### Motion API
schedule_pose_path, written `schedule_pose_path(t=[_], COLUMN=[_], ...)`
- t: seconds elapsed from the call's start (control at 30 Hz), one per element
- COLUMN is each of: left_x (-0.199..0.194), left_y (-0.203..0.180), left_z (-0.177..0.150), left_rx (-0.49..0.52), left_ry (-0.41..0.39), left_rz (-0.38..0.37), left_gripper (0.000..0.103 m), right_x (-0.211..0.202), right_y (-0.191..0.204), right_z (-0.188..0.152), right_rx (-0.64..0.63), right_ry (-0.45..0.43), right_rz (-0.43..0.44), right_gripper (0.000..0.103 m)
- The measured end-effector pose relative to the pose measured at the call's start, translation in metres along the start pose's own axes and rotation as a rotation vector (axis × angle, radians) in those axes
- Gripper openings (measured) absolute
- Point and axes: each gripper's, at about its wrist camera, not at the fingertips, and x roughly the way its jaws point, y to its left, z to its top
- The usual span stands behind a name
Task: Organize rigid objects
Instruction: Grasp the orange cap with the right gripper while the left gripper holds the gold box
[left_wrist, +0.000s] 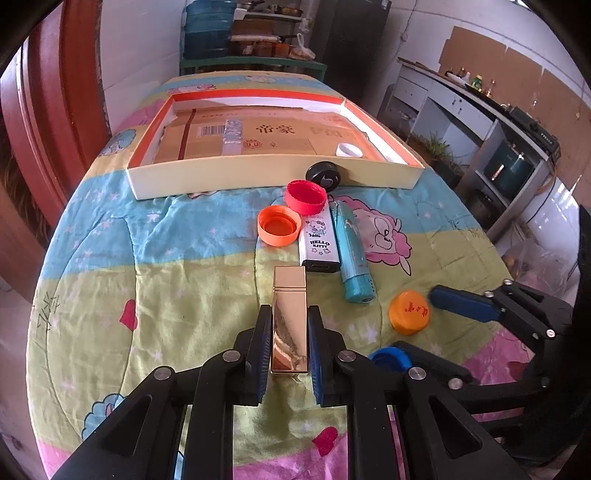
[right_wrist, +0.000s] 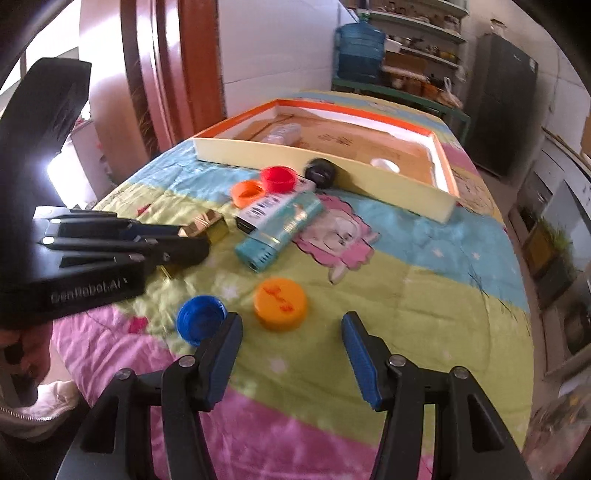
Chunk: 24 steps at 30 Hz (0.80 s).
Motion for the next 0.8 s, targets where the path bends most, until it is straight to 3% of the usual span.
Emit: schedule_pose_path(t=[0.13,0.23,0.8], left_x=[-0.001,0.0,-0.012], left_y=[0.002,0.001,0.008], left_z=[-0.001,-0.001,0.011], left_rx=[-0.003,-0.004,-0.028], left_ry=[-0.002,-0.007,-0.057], left_rz=[-0.004,-0.003,0.007], left_gripper=[0.018,0.018,0.018], right_x=[0.002,0.002,-0.017], right_y=[0.0,-0.003,-0.025], right_z=[0.004,0.004,0.017], right_rx=[0.005,0.027,0.124], right_ry=[-0.006,-0.007,-0.078], right_rz=[0.008,0.005,0.025], right_gripper=[0.044,0.03,0.031])
